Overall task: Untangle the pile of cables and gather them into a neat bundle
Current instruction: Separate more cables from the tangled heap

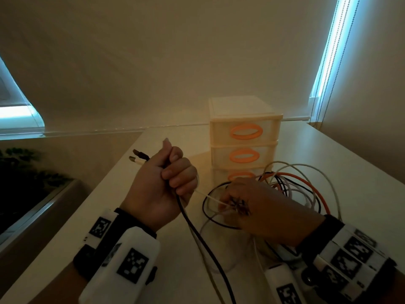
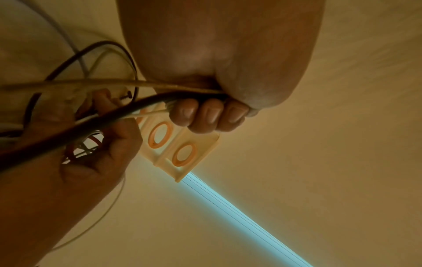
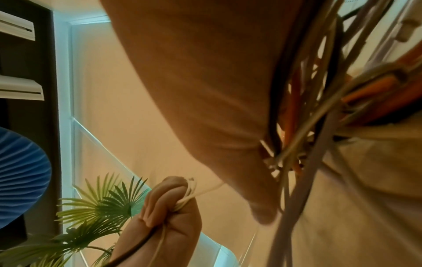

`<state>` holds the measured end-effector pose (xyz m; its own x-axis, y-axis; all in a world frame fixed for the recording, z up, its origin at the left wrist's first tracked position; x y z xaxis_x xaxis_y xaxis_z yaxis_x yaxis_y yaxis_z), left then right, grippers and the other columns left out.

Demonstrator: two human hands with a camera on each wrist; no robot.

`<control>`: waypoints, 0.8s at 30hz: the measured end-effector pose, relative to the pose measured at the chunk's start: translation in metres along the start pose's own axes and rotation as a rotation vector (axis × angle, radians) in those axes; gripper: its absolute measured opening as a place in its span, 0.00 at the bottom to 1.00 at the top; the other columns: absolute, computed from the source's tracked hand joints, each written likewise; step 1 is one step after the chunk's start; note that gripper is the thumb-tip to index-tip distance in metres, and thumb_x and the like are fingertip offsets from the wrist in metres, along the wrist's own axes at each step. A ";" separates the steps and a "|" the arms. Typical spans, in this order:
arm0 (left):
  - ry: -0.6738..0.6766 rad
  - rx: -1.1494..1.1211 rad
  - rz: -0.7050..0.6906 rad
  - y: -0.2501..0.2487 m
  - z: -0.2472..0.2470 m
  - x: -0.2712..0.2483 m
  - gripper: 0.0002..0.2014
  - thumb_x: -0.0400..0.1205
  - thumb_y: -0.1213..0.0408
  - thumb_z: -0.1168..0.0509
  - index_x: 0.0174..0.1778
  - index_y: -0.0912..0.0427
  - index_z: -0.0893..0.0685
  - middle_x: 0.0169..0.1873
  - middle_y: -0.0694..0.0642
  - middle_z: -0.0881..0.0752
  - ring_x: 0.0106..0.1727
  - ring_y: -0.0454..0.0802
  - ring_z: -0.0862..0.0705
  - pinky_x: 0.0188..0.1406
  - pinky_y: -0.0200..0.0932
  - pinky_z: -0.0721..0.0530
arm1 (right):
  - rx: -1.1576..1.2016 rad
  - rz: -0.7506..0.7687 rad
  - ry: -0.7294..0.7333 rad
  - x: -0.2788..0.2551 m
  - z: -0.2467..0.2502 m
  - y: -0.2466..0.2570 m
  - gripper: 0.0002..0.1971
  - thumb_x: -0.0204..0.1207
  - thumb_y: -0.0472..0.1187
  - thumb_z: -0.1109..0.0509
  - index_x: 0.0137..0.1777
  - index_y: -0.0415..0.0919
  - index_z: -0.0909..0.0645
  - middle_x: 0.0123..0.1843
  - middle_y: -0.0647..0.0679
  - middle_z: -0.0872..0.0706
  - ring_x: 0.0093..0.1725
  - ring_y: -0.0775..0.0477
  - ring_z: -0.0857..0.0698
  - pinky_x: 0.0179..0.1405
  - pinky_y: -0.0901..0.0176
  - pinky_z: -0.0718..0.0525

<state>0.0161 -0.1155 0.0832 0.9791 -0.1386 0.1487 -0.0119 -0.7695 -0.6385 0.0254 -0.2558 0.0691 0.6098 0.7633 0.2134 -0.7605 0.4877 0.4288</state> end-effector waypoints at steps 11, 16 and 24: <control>0.214 -0.129 -0.158 -0.076 -0.005 -0.017 0.21 0.94 0.50 0.53 0.38 0.54 0.28 0.21 0.47 0.29 0.26 0.43 0.34 0.29 0.40 0.35 | -0.081 -0.226 -0.016 -0.006 0.026 -0.031 0.28 0.61 0.73 0.24 0.62 0.67 0.20 0.53 0.67 0.21 0.55 0.63 0.22 0.60 0.53 0.20; 0.246 -0.129 -0.209 -0.089 -0.005 -0.021 0.23 0.94 0.49 0.53 0.37 0.56 0.27 0.21 0.49 0.28 0.25 0.44 0.33 0.28 0.41 0.35 | -0.165 -0.173 -0.042 -0.007 0.032 -0.021 0.33 0.61 0.80 0.31 0.66 0.70 0.25 0.56 0.66 0.24 0.59 0.59 0.24 0.64 0.52 0.25; 0.134 0.034 -0.180 -0.044 -0.013 -0.009 0.22 0.94 0.46 0.53 0.36 0.51 0.32 0.19 0.46 0.34 0.23 0.41 0.37 0.23 0.36 0.38 | -0.023 -0.041 -0.096 -0.004 0.022 -0.009 0.01 0.78 0.48 0.25 0.48 0.55 0.14 0.43 0.61 0.15 0.45 0.61 0.17 0.41 0.68 0.19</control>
<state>0.0047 -0.0887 0.1199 0.9291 -0.0844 0.3602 0.1695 -0.7683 -0.6172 0.0344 -0.2723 0.0837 0.6584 0.6988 0.2796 -0.7386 0.5281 0.4191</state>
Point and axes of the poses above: each hand's wrist, its own x-axis towards the middle knuckle, its own z-axis out of the back of the hand, y = z × x, the point moved 9 cm from there along x, towards the middle knuckle
